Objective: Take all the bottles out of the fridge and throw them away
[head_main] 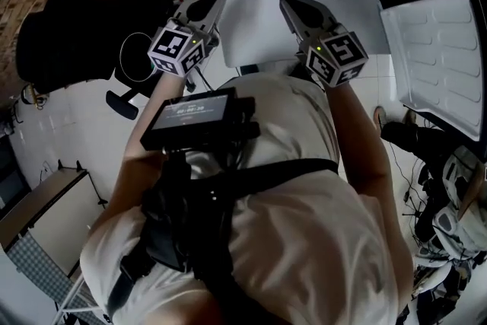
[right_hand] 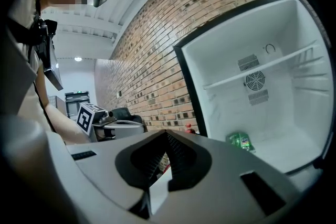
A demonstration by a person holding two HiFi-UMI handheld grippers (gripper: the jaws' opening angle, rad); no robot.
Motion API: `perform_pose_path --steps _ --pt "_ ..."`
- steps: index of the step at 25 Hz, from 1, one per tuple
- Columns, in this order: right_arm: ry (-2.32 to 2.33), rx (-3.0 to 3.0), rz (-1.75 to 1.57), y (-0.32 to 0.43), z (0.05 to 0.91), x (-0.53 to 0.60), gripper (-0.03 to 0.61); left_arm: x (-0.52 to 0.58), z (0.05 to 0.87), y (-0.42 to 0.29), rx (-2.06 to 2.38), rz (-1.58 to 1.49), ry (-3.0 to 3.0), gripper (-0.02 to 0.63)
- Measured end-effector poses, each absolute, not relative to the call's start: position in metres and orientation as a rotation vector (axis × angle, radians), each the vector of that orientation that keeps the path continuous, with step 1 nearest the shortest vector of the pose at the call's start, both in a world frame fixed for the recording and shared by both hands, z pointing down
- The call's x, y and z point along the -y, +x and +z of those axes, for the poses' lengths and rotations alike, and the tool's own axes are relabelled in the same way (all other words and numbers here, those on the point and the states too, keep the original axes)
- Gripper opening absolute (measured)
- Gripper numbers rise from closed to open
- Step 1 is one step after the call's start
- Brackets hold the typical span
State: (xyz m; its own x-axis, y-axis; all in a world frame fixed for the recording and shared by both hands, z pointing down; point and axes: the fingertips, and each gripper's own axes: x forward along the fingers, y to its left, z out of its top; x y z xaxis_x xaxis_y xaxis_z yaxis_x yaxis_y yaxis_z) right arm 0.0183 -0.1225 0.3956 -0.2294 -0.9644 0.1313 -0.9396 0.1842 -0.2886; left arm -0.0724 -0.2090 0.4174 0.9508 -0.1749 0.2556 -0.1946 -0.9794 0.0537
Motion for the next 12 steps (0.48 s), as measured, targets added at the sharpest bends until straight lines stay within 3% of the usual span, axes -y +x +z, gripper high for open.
perform_pose_path --steps 12 --pt "-2.003 -2.247 -0.475 0.083 0.393 0.087 0.006 0.162 0.407 0.009 0.075 0.368 3.052 0.009"
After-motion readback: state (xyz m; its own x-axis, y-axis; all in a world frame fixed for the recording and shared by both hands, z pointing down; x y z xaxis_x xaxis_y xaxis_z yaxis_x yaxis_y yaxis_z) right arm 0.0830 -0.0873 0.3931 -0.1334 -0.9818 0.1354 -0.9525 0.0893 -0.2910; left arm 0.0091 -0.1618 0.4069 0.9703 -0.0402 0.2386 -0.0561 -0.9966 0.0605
